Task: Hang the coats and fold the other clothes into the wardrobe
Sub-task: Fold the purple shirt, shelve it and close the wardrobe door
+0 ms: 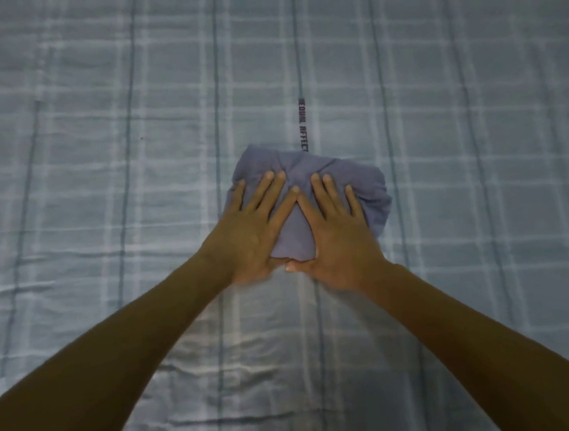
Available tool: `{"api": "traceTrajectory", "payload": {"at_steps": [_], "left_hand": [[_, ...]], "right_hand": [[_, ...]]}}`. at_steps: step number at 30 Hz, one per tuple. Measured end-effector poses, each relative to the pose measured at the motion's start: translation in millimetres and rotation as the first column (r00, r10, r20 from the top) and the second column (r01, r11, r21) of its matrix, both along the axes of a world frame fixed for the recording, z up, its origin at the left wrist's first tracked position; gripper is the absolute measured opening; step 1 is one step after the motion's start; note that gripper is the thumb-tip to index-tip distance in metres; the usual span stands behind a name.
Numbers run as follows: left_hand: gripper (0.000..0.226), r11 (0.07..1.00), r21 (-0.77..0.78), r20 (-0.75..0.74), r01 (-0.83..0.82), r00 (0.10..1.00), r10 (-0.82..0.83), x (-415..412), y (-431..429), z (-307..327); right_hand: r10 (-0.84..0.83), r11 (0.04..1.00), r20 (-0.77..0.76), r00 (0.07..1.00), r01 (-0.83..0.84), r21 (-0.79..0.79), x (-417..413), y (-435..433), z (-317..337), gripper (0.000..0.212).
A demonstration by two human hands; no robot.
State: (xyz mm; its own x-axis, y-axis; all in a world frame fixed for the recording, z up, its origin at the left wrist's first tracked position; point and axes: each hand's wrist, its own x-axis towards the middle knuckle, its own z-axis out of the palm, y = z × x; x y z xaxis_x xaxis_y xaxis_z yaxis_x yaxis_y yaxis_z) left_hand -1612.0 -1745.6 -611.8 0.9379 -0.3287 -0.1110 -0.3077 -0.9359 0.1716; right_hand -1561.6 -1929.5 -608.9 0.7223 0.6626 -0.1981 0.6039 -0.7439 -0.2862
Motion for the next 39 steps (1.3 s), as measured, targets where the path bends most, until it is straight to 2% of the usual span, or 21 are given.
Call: {"api": "traceTrajectory", "payload": {"at_steps": [3, 5, 8, 10, 13, 17, 21, 24, 27, 30, 35, 39], "left_hand": [[0.092, 0.998, 0.026, 0.005, -0.060, 0.998, 0.060, -2.6, -15.1, 3.9], [0.093, 0.994, 0.035, 0.000, -0.106, 0.994, 0.106, -0.7, -23.0, 12.4], [0.078, 0.996, -0.040, 0.032, -0.083, 0.996, 0.084, 0.8, -29.4, 34.0], [0.073, 0.996, -0.060, 0.087, -0.066, 0.994, 0.071, -2.1, -31.3, 54.1], [0.077, 0.991, -0.100, 0.165, -0.085, 0.981, 0.101, -14.0, -35.3, 90.9], [0.058, 0.989, -0.068, 0.325, -0.133, 0.934, 0.148, -43.5, -30.3, 150.6], [0.068, 0.983, -0.074, 0.474, -0.171, 0.861, 0.185, -99.5, 4.8, 234.3], [0.078, 0.976, -0.018, 0.592, -0.218, 0.785, 0.186, -154.4, 46.6, 308.5], [0.061, 0.949, 0.051, 0.690, -0.312, 0.698, 0.193, -210.7, 96.2, 380.6], [0.063, 0.906, 0.108, 0.680, -0.409, 0.695, 0.232, -274.9, 147.5, 442.3], [0.060, 0.776, 0.163, 0.721, -0.609, 0.610, 0.328, -388.6, 218.9, 517.6], [0.053, 0.595, 0.161, 0.735, -0.788, 0.498, 0.461, -482.2, 258.0, 563.9]], "right_hand": [[0.028, 0.997, 0.042, 0.999, -0.031, 0.070, 5.3, -2.1, 5.9, 0.092], [0.043, 0.998, 0.048, 0.998, -0.045, 0.042, 8.4, -2.7, 16.4, 0.080], [0.005, 0.998, 0.015, 1.000, -0.004, -0.067, 5.5, -3.4, 31.0, 0.077], [-0.028, 0.996, 0.031, 0.999, 0.031, -0.087, -1.0, -5.2, 47.0, 0.083], [-0.079, 0.995, 0.144, 0.987, 0.088, -0.057, -13.2, -10.3, 77.8, 0.097], [-0.116, 0.993, 0.359, 0.926, 0.108, 0.041, -46.9, -0.9, 156.0, 0.077], [-0.066, 0.994, 0.484, 0.873, 0.013, 0.113, -93.0, 36.6, 245.1, 0.076], [-0.018, 0.978, 0.536, 0.844, -0.096, 0.185, -136.5, 79.6, 320.5, 0.065], [0.030, 0.965, 0.610, 0.792, -0.183, 0.191, -184.8, 131.1, 394.5, 0.058], [0.081, 0.939, 0.670, 0.738, -0.281, 0.196, -233.3, 186.7, 458.2, 0.051], [0.232, 0.835, 0.716, 0.659, -0.513, 0.202, -309.8, 284.1, 532.2, 0.054], [0.298, 0.656, 0.798, 0.524, -0.720, 0.227, -374.4, 358.8, 573.7, 0.051]]}}
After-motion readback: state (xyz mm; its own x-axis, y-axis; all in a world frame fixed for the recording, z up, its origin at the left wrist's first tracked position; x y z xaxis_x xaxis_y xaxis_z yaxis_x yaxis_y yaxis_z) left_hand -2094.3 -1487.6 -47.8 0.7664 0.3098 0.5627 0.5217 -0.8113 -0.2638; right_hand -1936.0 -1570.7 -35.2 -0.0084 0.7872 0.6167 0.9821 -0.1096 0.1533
